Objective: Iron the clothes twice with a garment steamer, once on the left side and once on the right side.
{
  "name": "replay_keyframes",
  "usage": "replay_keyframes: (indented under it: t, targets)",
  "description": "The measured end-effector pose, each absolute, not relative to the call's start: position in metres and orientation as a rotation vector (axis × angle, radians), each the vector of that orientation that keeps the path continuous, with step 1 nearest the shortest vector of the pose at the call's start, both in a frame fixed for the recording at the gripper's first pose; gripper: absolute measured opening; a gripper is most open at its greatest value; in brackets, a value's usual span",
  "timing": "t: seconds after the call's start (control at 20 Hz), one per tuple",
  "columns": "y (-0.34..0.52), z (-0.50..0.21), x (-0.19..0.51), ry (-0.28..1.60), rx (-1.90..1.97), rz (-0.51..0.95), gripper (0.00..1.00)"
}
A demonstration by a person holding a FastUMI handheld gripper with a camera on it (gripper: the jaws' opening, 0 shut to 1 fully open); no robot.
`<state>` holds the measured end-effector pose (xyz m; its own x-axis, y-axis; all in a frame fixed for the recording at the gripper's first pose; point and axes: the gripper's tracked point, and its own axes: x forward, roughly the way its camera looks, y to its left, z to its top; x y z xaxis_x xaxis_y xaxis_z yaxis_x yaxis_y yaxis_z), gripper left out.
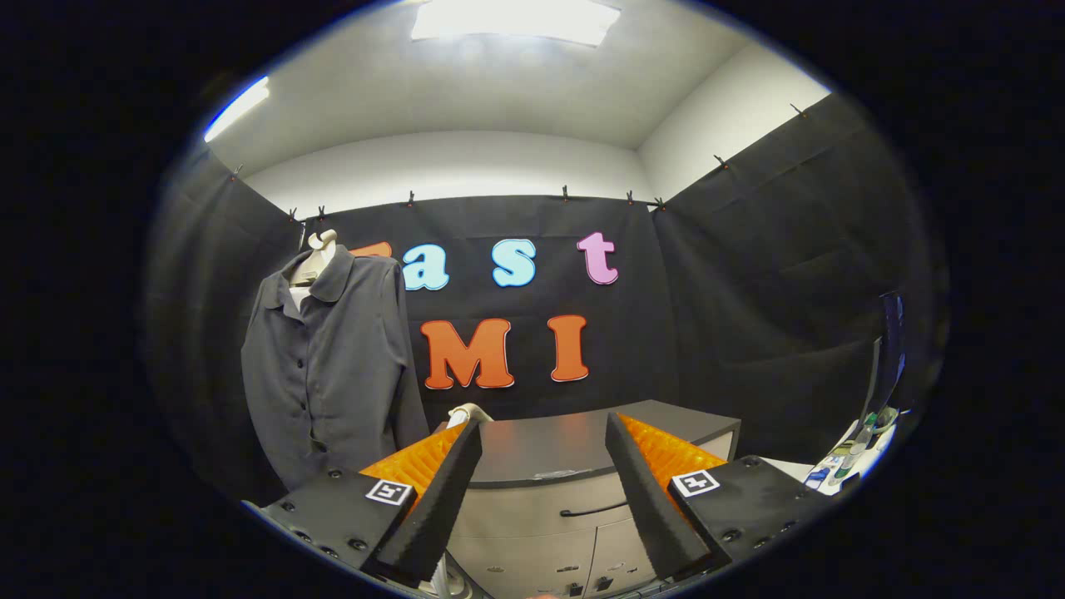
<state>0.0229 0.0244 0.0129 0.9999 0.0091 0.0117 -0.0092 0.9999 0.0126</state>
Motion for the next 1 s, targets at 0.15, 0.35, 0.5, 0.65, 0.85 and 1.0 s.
replay_keyframes:
  t: [0.15, 0.35, 0.5, 0.65, 0.85, 1.0]
  targets:
    - [0.048, 0.029, 0.051, 0.017, 0.037, 0.065, 0.97]
    - [0.100, 0.049, 0.102, 0.108, 0.067, 0.225, 0.97]
    - [0.131, 0.061, 0.163, 0.177, 0.035, 0.316, 0.98]
    - [0.167, 0.058, 0.233, 0.281, 0.073, 0.387, 0.98]
    - [0.191, 0.030, 0.321, 0.392, 0.081, 0.434, 0.98]
    - [0.184, -0.022, 0.374, 0.538, 0.087, 0.375, 0.98]
